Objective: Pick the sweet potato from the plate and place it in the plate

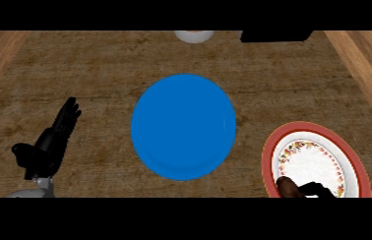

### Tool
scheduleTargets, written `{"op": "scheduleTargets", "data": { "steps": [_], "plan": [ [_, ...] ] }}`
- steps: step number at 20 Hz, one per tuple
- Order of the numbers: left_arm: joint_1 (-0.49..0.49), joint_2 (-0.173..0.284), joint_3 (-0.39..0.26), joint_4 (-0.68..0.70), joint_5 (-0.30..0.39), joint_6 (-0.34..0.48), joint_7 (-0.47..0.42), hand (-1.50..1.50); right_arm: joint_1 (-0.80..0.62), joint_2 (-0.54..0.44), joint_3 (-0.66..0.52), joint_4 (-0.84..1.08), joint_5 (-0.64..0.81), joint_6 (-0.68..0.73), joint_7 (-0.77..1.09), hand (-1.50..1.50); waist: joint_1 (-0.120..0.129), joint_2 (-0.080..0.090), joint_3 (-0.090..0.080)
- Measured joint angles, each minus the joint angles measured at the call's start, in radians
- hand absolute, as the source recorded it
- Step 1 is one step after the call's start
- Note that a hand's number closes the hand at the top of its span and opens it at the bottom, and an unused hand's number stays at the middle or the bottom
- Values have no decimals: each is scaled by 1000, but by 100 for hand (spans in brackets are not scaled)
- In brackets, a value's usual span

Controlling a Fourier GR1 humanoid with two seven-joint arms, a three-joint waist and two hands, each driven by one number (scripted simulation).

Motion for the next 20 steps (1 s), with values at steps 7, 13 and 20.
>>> {"op": "scheduleTargets", "data": {
  "steps": [7,13,20],
  "plan": [
    [-3,-6,-3,15,-8,-7,-13,0,298,6,250,-320,292,-68,33,150,13,8,7],
    [-44,-25,-13,26,-22,9,9,0,383,35,424,-492,553,-110,54,150,18,10,9],
    [-27,-24,-16,22,-25,-14,-8,0,286,138,593,-482,639,-21,102,150,39,16,9]
  ]
}}
